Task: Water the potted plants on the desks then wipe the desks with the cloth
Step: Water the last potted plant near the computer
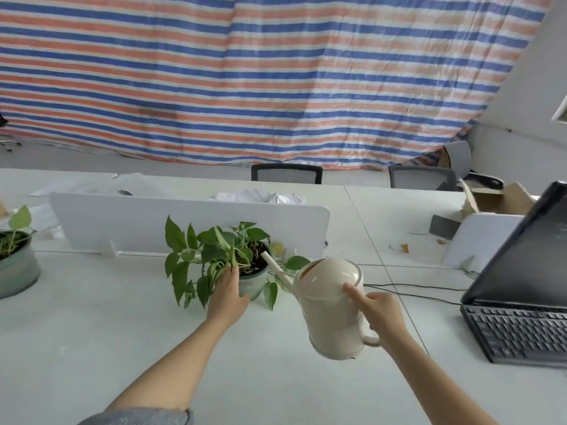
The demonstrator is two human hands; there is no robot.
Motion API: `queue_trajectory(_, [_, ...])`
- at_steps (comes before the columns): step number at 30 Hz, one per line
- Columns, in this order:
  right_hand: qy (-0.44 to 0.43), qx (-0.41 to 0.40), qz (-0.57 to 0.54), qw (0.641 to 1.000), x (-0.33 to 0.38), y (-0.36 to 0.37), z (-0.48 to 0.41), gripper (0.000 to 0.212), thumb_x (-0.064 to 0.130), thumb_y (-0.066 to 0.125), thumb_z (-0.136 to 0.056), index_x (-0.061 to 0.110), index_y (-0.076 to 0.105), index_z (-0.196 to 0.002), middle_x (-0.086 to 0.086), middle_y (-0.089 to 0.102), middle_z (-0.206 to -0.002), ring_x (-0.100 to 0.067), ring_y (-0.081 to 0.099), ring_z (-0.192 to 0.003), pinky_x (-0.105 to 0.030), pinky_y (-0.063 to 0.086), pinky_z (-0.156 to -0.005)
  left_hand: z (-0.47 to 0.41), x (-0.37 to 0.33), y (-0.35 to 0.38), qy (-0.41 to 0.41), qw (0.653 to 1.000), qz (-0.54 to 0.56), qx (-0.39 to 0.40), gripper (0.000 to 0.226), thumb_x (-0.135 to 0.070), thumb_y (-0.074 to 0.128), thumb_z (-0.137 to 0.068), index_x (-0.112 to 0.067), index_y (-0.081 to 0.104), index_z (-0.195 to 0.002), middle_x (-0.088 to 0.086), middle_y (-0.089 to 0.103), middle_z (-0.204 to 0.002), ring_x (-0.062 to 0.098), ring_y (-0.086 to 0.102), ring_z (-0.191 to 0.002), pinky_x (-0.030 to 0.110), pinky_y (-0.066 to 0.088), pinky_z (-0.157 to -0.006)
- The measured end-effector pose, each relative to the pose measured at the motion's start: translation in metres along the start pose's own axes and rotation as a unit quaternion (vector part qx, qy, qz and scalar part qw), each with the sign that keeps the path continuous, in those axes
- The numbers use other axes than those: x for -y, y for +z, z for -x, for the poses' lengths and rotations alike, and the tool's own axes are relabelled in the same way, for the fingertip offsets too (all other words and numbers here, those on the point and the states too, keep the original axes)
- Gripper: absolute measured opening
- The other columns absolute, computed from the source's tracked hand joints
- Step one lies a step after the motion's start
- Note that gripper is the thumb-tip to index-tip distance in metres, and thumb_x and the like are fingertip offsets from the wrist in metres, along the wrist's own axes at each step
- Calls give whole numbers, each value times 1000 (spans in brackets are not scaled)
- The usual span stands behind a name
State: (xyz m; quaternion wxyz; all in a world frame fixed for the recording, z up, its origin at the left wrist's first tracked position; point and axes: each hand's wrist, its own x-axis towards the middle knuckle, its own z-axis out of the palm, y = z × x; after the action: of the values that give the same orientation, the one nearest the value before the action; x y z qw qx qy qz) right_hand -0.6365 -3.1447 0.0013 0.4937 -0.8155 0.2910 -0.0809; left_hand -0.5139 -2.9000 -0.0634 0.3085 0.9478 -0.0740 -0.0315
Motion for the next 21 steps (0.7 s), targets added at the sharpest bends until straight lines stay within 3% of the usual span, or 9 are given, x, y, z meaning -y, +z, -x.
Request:
queue_trajectory(4, [15,-16,-13,1000,19,6,-16,64,53,68,-71,17,21,-47,-1,22,-51,-21,31,-56,-31,31,-53,-6,-6,5,23,997,-23,73,70,-18,41,-95,-19,-3,-149,1,-8,-158,19,8,-147,37,33,-108])
queue_trajectory(6, [22,-19,-28,999,26,7,-22,63,53,68,-72,17,21,-47,-2,23,-52,-22,33,-57,-29,34,-49,-9,-2,10,23,995,-31,92,69,-19,41,-95,-18,-3,-149,3,-8,-159,20,5,-147,38,30,-111])
queue_trajectory(11, [-13,-17,28,999,29,2,-31,63,53,65,-74,18,20,-48,-2,21,-51,-22,34,-59,-31,17,-54,-12,7,16,36,991,-76,102,64,-15,38,-94,-15,5,-148,5,-9,-158,20,-14,-146,37,21,-116])
queue_trajectory(16, [-20,-19,46,999,18,-7,-25,64,47,69,-73,19,18,-46,3,17,-46,-20,25,-54,-33,20,-60,-13,16,9,40,987,-79,136,62,-19,43,-92,-15,14,-147,5,10,-158,22,18,-144,36,34,-110])
queue_trajectory(21, [-40,2,54,998,11,-12,-15,65,45,70,-73,22,17,-43,3,16,-48,-20,18,-54,-33,16,-60,-16,13,5,38,988,-69,131,63,-15,41,-92,-15,13,-148,3,6,-159,19,1,-147,36,24,-115])
